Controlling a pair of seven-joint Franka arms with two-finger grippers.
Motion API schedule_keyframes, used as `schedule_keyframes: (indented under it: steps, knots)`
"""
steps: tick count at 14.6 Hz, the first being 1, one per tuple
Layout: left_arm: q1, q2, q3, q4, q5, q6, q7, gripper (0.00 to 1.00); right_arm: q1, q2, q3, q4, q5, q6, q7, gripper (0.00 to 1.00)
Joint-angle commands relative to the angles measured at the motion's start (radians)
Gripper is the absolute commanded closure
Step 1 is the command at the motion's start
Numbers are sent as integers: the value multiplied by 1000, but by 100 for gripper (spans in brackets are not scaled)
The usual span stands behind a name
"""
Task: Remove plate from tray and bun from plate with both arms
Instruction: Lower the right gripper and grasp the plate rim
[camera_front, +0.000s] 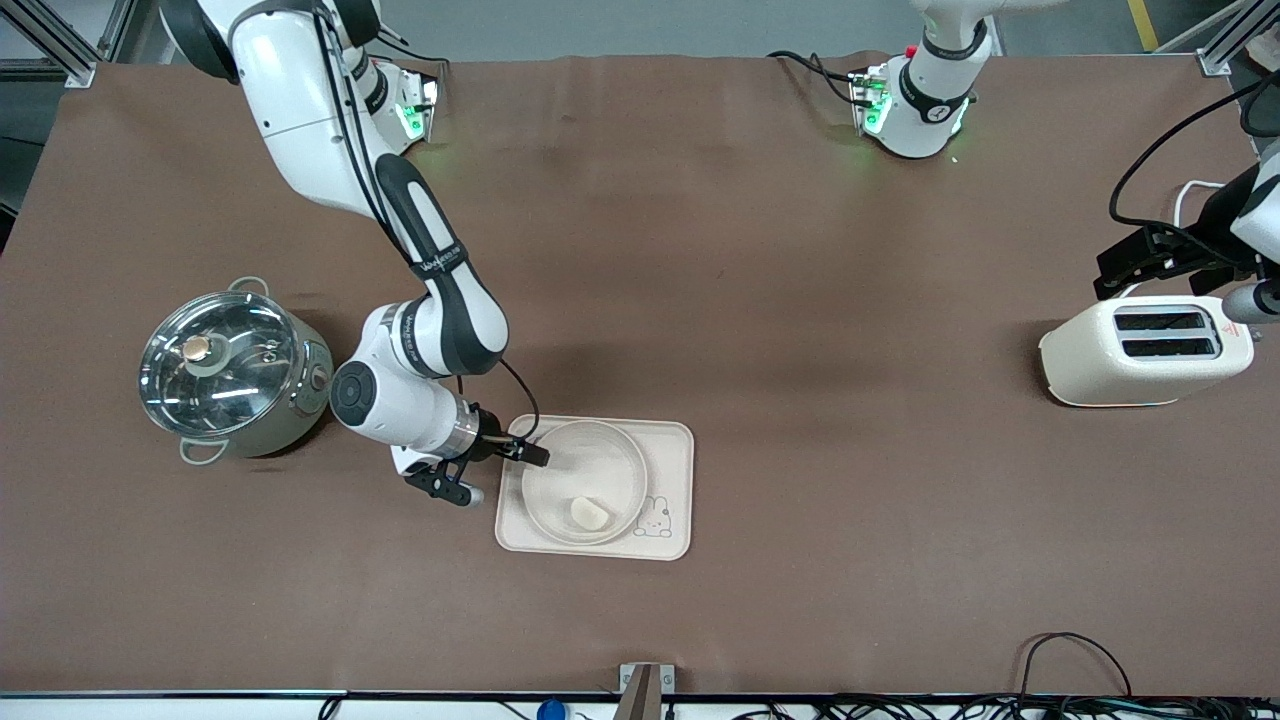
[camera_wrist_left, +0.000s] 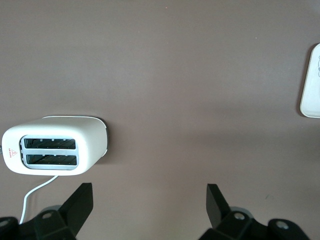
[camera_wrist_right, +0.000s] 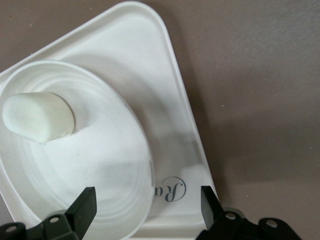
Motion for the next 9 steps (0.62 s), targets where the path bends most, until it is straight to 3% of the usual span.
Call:
schedule_keyframes:
  steps: [1,4,7,9]
  knots:
    - [6,-3,2,5,-5,-7,1,0,3,47,8,51,33,6,9,24]
    - [6,-3,2,5,-3,-7,6,0,2,67,15,71,39,6,7,47]
    - [28,-6,2,5,-3,-7,9,0,3,69,15,69,36,28,-13,95]
    - [25,-2,1,3,-3,-7,1,0,-4,69,17,71,36,28,-39,100]
